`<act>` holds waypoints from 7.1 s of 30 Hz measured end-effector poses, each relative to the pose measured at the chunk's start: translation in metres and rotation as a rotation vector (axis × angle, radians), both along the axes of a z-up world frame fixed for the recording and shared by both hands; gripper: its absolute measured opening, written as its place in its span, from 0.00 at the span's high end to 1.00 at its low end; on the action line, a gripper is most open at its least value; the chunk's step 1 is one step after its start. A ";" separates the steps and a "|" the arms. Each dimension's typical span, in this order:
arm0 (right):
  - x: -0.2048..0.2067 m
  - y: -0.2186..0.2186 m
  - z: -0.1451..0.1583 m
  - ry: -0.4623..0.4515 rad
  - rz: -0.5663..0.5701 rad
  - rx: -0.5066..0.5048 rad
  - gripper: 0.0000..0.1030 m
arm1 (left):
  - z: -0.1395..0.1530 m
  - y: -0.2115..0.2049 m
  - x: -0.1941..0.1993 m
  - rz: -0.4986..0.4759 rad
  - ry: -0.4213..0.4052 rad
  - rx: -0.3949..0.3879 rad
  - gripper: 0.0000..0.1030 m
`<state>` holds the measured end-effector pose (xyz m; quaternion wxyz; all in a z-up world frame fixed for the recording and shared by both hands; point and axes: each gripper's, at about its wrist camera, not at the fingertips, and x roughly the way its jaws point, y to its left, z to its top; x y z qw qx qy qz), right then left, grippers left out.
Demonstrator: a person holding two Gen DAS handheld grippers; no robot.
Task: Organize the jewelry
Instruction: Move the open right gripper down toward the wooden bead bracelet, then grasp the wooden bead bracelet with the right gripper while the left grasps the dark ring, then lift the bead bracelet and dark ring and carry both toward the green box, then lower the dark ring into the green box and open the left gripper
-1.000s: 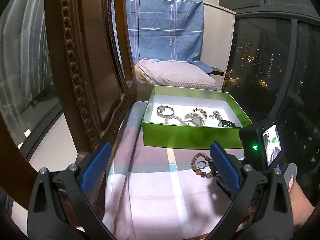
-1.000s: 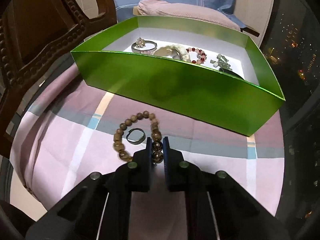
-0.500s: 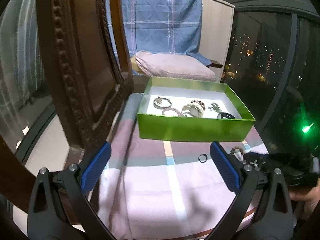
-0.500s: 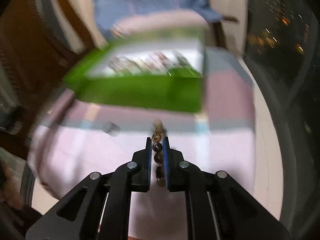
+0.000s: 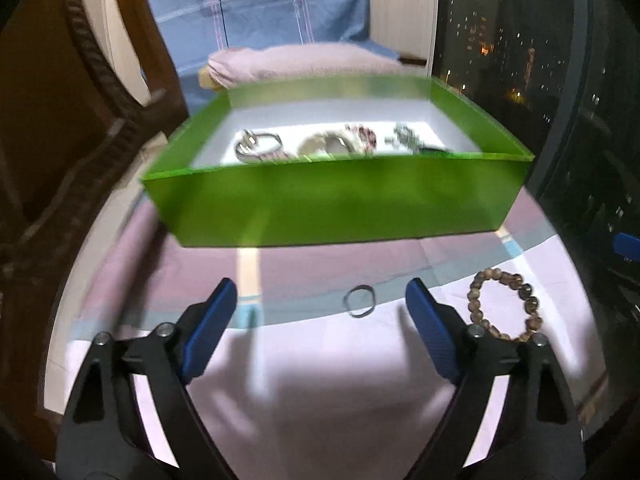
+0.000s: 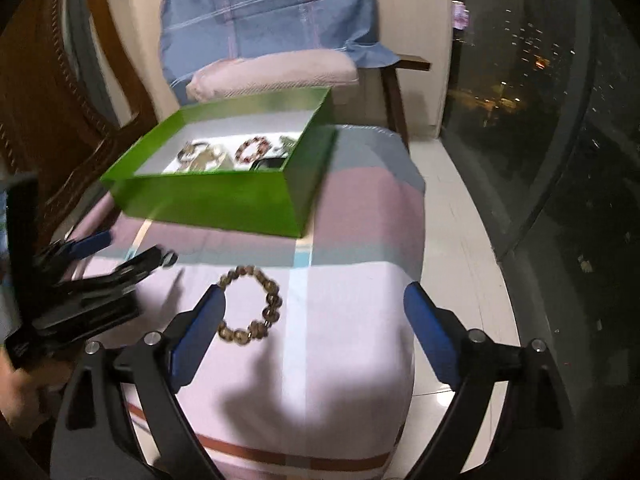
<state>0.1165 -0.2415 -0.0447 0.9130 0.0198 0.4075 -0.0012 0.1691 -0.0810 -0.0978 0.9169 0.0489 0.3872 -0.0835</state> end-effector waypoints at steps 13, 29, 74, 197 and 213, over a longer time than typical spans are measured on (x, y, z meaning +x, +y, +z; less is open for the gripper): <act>-0.003 0.006 -0.016 0.038 0.073 -0.030 0.14 | -0.013 0.067 -0.008 0.212 0.159 -0.024 0.17; 0.027 0.030 -0.054 0.086 0.152 -0.158 0.23 | 0.019 0.060 -0.034 0.104 0.035 -0.019 0.06; 0.011 0.034 -0.022 -0.066 0.058 -0.127 0.19 | -0.021 0.045 0.029 0.190 0.196 -0.019 0.04; -0.023 0.052 0.051 -0.214 0.120 0.092 0.89 | 0.092 0.068 -0.025 0.033 -0.133 -0.218 0.81; -0.008 0.028 0.044 -0.175 0.107 0.158 0.89 | 0.092 0.060 0.084 0.081 -0.049 -0.161 0.45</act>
